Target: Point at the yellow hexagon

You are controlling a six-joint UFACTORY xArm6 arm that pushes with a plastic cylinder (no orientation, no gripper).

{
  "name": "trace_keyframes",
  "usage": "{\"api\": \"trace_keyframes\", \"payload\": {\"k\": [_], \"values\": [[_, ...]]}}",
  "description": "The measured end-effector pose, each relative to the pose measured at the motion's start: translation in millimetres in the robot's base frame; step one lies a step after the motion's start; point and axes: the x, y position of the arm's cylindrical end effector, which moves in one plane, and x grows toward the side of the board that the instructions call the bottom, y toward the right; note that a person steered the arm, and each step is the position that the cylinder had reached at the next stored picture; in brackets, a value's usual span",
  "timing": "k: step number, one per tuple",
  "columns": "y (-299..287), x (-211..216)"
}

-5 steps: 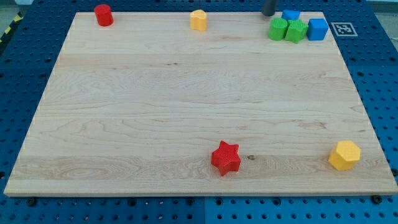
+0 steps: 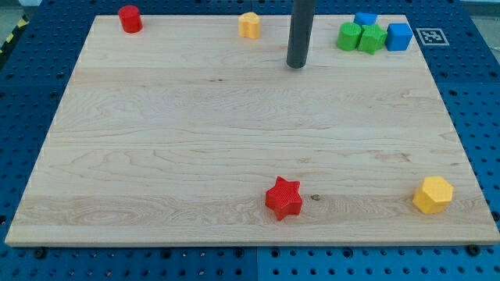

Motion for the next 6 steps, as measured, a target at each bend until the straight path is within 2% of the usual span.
{"api": "trace_keyframes", "payload": {"k": [4,6], "values": [[24,256],[97,274]]}}
